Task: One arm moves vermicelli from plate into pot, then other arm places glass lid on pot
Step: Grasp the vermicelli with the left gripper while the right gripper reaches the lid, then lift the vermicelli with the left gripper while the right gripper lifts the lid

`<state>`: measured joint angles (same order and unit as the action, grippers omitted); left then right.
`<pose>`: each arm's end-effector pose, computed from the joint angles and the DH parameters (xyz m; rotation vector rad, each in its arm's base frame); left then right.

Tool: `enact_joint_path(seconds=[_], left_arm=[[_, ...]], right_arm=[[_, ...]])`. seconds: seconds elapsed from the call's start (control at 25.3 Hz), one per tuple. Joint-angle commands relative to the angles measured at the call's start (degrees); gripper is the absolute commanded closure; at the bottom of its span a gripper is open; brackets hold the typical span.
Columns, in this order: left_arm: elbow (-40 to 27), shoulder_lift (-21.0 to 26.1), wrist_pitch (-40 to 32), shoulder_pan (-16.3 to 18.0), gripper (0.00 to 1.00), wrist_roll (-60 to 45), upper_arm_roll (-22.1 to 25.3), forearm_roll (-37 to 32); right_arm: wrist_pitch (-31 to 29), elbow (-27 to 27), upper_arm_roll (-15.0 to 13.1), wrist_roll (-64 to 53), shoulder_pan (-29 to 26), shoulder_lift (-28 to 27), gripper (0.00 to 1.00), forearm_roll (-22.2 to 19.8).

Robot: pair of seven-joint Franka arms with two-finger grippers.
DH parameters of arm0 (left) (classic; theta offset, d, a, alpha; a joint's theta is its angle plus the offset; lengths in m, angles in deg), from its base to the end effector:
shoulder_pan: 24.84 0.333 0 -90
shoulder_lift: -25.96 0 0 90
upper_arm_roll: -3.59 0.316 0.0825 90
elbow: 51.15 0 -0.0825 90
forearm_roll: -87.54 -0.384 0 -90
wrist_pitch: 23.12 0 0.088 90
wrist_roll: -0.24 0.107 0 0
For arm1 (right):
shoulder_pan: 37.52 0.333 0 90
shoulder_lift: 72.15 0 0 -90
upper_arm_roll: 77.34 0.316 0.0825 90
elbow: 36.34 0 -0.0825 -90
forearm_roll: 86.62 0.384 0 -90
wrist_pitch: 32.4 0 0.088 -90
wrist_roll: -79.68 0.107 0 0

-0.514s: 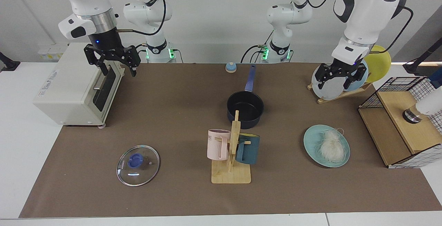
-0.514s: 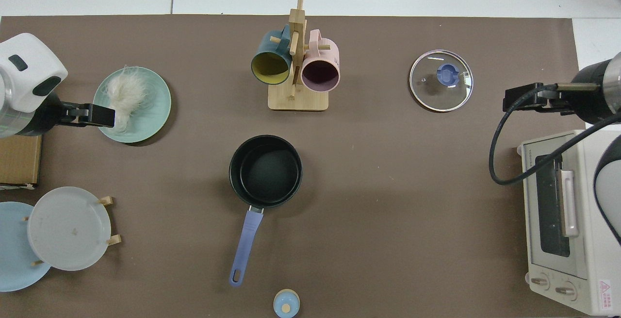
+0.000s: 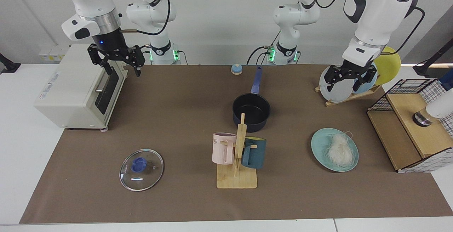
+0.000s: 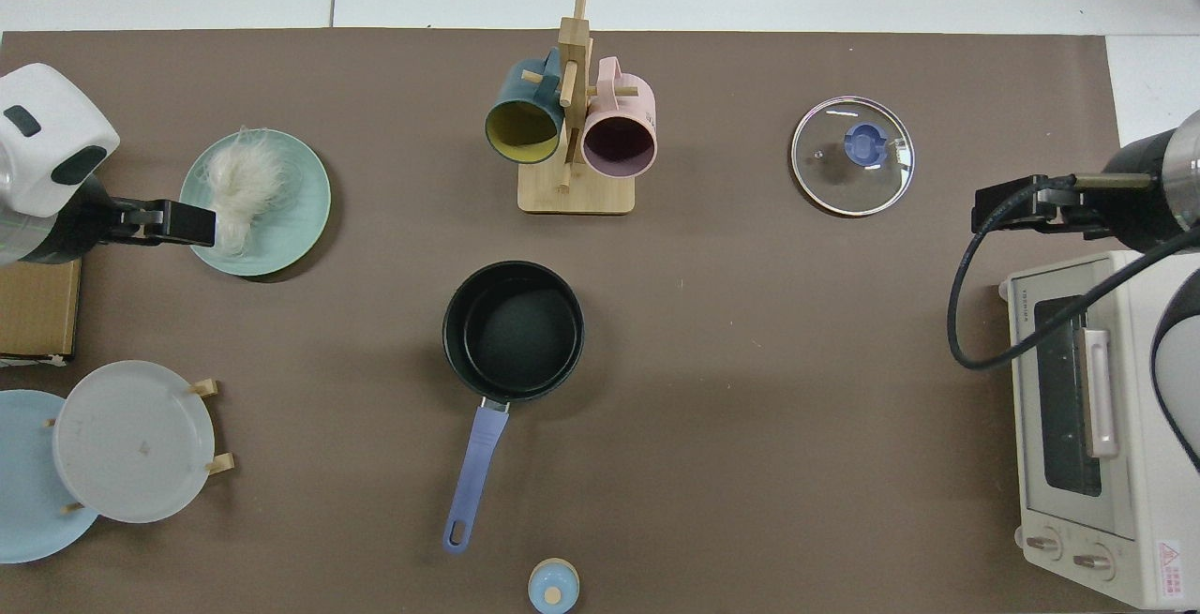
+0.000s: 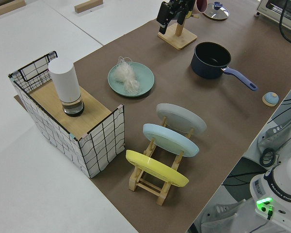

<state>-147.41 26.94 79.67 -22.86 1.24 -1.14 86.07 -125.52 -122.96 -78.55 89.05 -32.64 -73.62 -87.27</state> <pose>0.5766 -0.0252 0.5831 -3.1136 0.1088 -0.1517 0.5676 0.0354 0.6432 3.1328 -0.1557 0.1390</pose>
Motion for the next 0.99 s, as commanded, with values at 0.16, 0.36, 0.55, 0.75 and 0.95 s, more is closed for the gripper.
enact_joint_path(seconds=[0.16,0.36,0.55,0.75,0.95], left_arm=[[13.6,10.0,-6.7,1.8,0.00,0.1,0.2,-0.8],[15.4,15.7,-0.9,2.6,0.00,0.6,0.2,-1.3],[15.9,20.8,5.6,3.8,0.00,1.8,0.1,-1.8],[15.9,25.7,11.7,4.7,0.00,2.8,0.2,-2.1],[14.4,29.9,18.8,4.8,0.00,3.0,0.2,-2.2]], right_arm=[[1.1,0.1,0.3,-0.1,-1.0,-0.2,0.00,0.6],[3.9,7.9,0.2,-0.2,-1.1,-6.8,0.00,0.3],[5.4,18.4,-0.5,-0.8,-1.2,-16.6,0.00,0.2],[3.7,29.5,-0.4,-3.2,-1.2,-27.2,0.01,0.2],[-1.1,33.4,-0.5,-3.9,-1.4,-34.1,0.01,0.2]])
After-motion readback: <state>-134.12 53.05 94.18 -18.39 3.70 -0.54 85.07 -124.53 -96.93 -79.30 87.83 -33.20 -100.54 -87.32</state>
